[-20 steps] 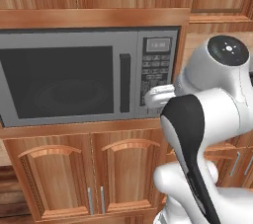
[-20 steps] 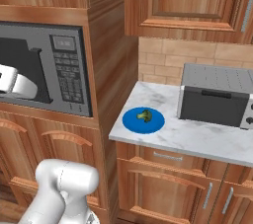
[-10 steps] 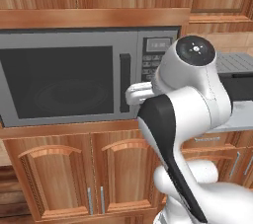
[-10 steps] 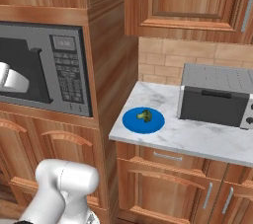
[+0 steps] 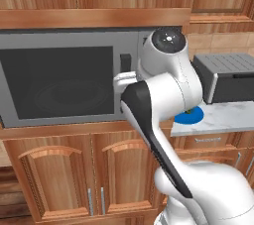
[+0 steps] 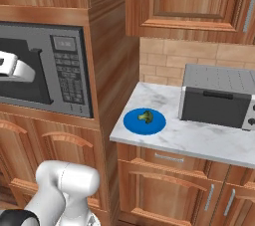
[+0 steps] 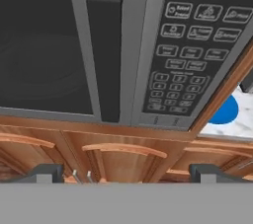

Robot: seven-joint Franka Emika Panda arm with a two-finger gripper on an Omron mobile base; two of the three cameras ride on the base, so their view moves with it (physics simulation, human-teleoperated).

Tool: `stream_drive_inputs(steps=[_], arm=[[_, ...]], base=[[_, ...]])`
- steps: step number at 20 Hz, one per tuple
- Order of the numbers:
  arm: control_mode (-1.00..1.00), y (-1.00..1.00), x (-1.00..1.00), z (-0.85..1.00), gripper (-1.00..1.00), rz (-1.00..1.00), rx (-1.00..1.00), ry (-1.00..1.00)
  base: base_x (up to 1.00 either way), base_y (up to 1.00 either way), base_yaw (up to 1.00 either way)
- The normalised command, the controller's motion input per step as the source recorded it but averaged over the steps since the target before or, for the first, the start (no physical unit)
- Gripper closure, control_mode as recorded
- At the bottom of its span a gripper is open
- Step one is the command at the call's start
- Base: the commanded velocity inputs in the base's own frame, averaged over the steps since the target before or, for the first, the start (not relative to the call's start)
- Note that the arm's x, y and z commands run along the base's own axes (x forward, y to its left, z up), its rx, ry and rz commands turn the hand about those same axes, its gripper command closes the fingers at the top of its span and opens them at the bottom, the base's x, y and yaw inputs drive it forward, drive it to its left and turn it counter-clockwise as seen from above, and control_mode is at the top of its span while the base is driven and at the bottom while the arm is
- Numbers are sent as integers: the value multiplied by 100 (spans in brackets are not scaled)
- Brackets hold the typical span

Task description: Pick the broccoli from the counter and place it in the microwave. Then turn on the microwave.

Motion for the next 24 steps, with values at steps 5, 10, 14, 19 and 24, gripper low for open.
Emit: stream_drive_inputs(steps=[5, 10, 14, 19, 24], arm=[[-100, 3, 53, 0, -100, 0, 0, 0], [-100, 6, 47, 0, -100, 0, 0, -1], [-100, 9, 42, -4, -100, 0, 0, -3], [-100, 8, 30, -13, -100, 0, 0, -3], [-100, 10, 29, -20, -100, 0, 0, -4]], base=[[0, 0, 0], [0, 0, 0], [0, 0, 0], [0, 0, 0], [0, 0, 0]])
